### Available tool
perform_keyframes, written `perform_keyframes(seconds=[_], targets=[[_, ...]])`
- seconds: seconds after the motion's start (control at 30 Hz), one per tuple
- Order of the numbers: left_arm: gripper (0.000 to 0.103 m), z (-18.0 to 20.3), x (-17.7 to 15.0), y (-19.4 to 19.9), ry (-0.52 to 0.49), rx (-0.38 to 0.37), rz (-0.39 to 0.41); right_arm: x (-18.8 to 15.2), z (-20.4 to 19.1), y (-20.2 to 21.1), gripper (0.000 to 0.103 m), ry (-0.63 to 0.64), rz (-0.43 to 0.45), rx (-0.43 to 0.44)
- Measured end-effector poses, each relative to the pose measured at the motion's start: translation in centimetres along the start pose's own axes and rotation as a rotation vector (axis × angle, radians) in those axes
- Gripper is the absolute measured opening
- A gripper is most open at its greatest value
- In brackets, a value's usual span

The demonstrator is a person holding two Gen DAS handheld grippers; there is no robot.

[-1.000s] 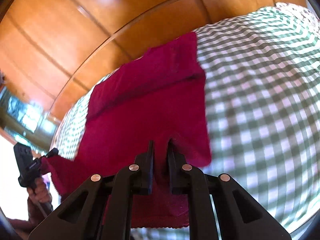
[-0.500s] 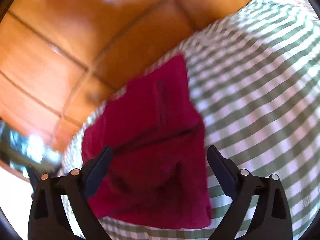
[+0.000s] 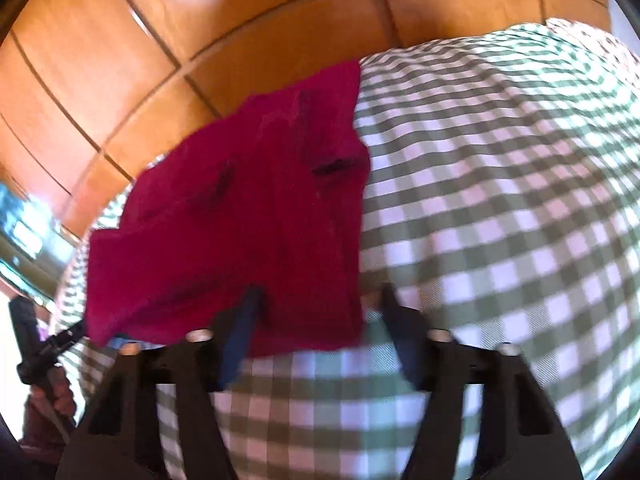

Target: Fold small clothes

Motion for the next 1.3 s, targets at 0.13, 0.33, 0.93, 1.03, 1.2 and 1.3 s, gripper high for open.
perform_keyframes(seconds=[0.13, 0.33, 0.93, 1.03, 1.2, 1.3], targets=[[0.016, 0.6, 0.3, 0.6, -0.025, -0.005, -0.003, -0.1, -0.8, -0.7, 0.026, 0.046, -0.022, -0.025], [0.014, 1.1, -1.5, 3.7, -0.03, -0.046, -0.021, -1.6, -0.7, 3.0, 0.017, 0.1, -0.045, 0.011], [0.044, 3.7, -2.2, 7.9, -0.192, -0.056, 0.028, -3.8, 0.4, 9.5, 0.046, 0.144, -0.053, -0.023], [0.044, 4.8, -1.6, 6.2, -0.263, -0.039, 0.023, -2.3, 0.1, 7.7, 0.046, 0.179, -0.03, -0.046], [0.027, 5.2, -1.6, 4.2, -0.309, -0.01, -0.001, -0.7, -0.8, 4.8, 0.046, 0.2, -0.014, -0.04], [0.008, 5.6, -1.3, 4.6, -0.347, 0.005, 0.029, -0.5, -2.0, 3.9, 0.023, 0.231, -0.021, -0.029]])
Point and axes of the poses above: each gripper's, at about its wrist camera, not at the fingertips, and y roughly against the way its jaws point, z to its right, x to its top, the point moved 7 cm from there along -y, roughly the way its jaws point, and after that the axes turned 13 degrees about z, right-handed, at the moved point
